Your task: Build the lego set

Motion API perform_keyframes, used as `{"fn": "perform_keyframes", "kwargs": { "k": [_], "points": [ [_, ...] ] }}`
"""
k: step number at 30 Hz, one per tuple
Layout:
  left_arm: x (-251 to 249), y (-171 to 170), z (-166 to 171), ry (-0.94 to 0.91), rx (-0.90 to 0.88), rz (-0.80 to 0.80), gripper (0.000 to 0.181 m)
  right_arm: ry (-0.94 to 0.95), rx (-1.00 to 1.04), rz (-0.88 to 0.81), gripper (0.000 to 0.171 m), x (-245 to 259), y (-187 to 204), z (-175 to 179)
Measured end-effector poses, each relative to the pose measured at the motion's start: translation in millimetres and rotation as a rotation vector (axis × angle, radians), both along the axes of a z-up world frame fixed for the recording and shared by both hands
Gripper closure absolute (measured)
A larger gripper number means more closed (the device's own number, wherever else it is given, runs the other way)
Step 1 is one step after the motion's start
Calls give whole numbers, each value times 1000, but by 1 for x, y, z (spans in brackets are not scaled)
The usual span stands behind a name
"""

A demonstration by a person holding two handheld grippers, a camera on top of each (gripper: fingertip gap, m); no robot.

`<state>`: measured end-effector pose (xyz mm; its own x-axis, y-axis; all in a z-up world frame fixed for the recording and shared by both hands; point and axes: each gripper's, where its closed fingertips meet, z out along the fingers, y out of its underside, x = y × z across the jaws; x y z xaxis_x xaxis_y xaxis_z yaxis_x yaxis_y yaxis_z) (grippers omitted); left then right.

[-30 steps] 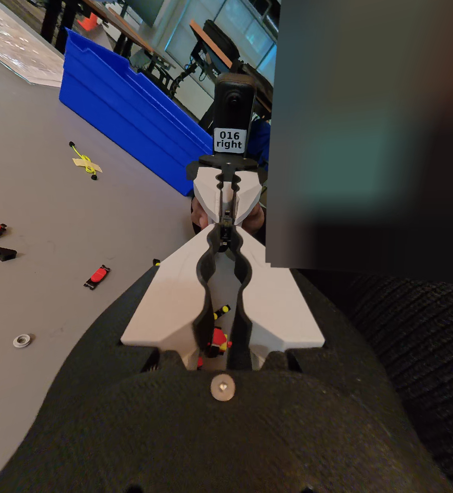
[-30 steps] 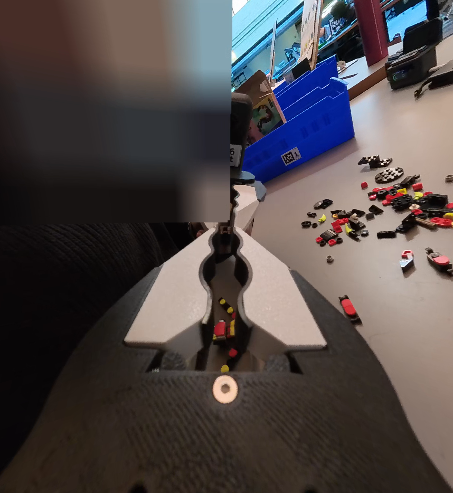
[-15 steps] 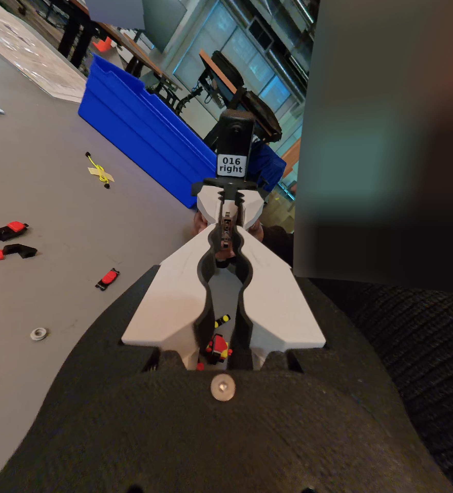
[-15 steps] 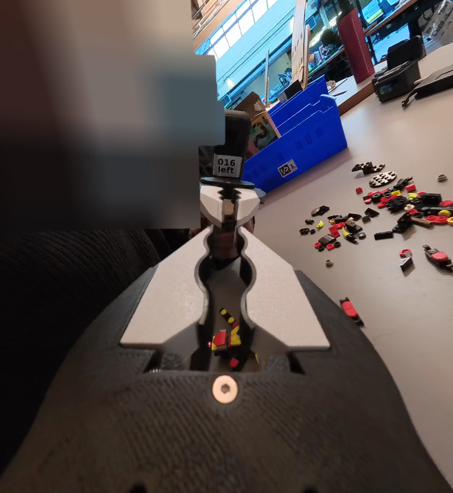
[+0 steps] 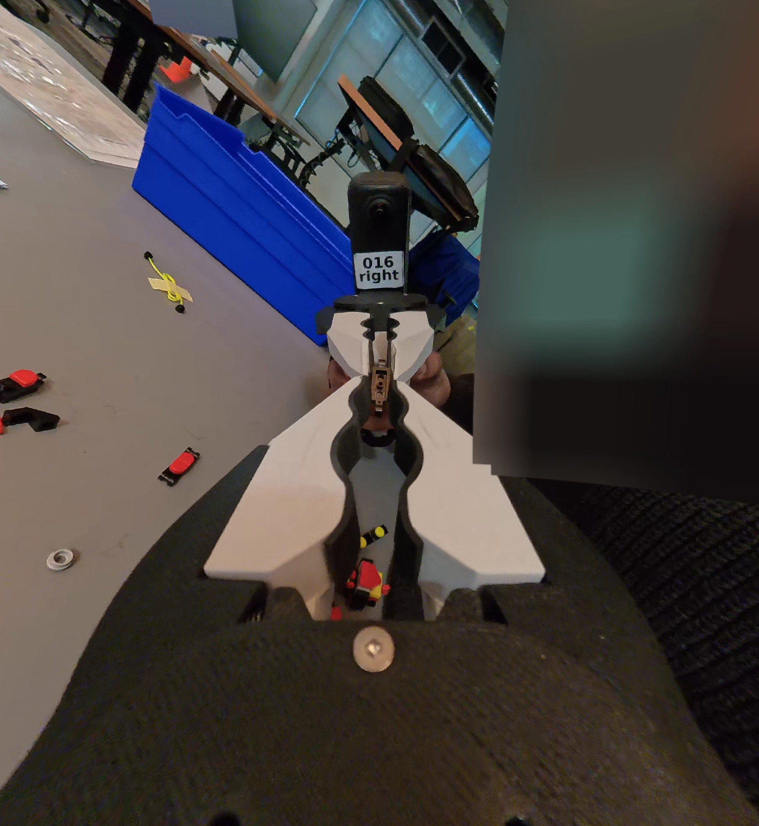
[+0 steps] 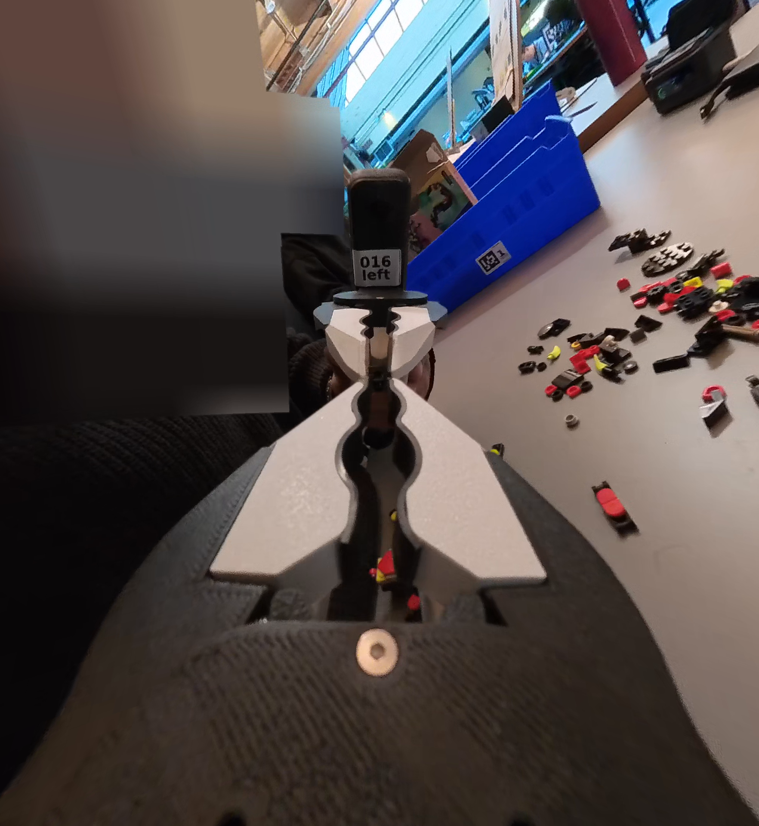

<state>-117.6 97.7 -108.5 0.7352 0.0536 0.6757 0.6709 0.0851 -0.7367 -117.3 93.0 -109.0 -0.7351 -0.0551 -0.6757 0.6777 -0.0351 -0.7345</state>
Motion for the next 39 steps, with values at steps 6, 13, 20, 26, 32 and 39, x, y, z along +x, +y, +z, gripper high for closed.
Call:
{"fn": "perform_keyframes", "kwargs": {
  "k": [6,13,20,26,32,39],
  "points": [
    [-8,-9,-7,-19,-32,73,176,92,142,-131,171,-22,17,-11],
    [-24,-9,-24,-370,60,37,177,441,182,-211,136,-18,10,-7],
    [6,6,-29,-555,89,-213,176,548,226,-94,135,1,4,-17],
    [21,6,-35,-670,87,-331,176,620,191,30,156,24,7,-16],
    [32,9,-34,-686,81,-385,176,629,218,81,162,31,4,-24],
    [33,10,-31,-717,109,-399,177,632,213,90,166,32,5,-23]
  ]
}}
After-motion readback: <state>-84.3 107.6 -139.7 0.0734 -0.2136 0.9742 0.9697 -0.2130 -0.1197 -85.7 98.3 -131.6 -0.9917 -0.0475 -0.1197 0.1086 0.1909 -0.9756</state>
